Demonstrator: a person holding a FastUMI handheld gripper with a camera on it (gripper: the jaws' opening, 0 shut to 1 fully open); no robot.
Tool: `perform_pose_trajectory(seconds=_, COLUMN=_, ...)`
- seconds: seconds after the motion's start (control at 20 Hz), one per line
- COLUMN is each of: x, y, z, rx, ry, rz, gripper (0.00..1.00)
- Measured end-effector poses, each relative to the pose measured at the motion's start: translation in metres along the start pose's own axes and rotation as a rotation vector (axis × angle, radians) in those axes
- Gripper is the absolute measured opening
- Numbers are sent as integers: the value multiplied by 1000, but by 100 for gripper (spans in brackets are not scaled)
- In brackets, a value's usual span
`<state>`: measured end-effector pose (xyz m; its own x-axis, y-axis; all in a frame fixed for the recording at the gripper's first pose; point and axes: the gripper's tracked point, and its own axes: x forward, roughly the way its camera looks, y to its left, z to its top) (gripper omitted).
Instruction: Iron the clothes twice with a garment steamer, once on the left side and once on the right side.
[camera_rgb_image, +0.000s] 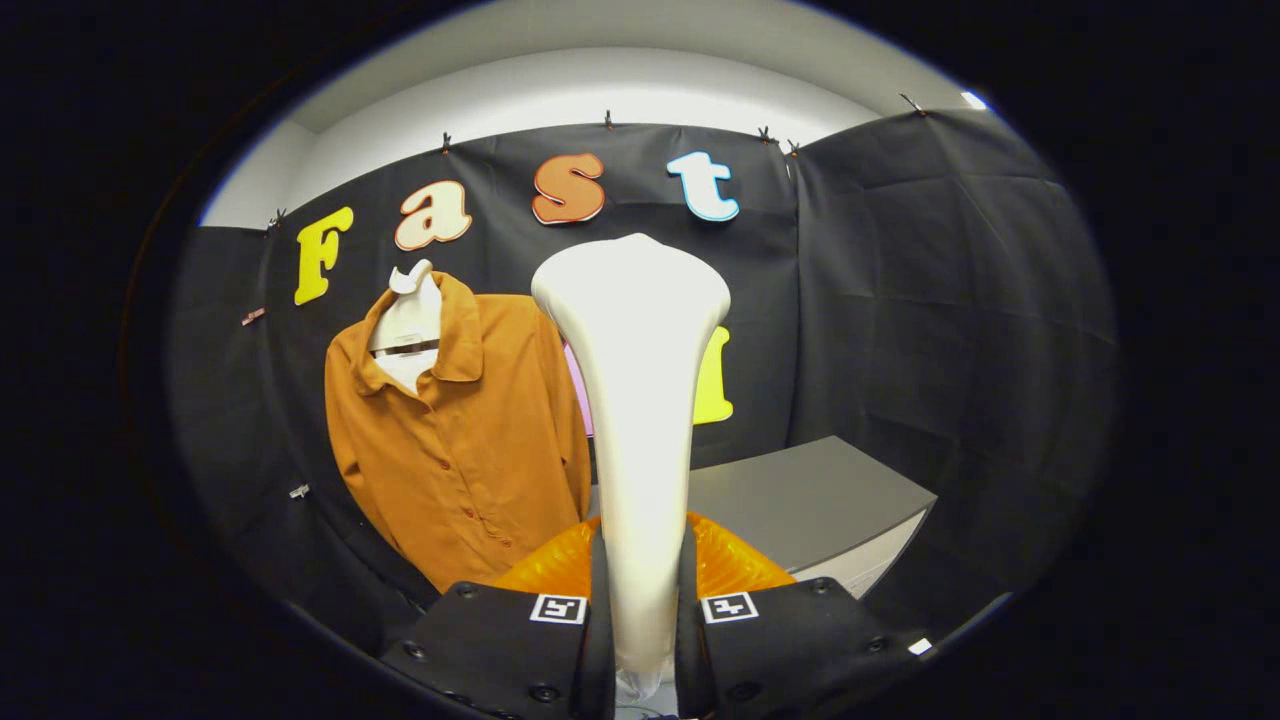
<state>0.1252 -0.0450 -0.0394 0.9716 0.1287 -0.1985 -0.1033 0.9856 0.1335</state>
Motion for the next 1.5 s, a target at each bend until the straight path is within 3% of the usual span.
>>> perform_pose_trajectory(seconds=0.4, x=-30, y=68, z=-11, rx=-3, ry=-20, rz=20, gripper=27)
perform_pose_trajectory(seconds=0.75, x=-26, y=110, z=-12, rx=-21, ry=-47, rz=29, gripper=27)
perform_pose_trajectory(seconds=1.1, x=18, y=142, z=-18, rx=-68, ry=-56, rz=23, gripper=27)
perform_pose_trajectory(seconds=1.5, x=103, y=164, z=-64, rx=-102, ry=18, rz=12, gripper=27)
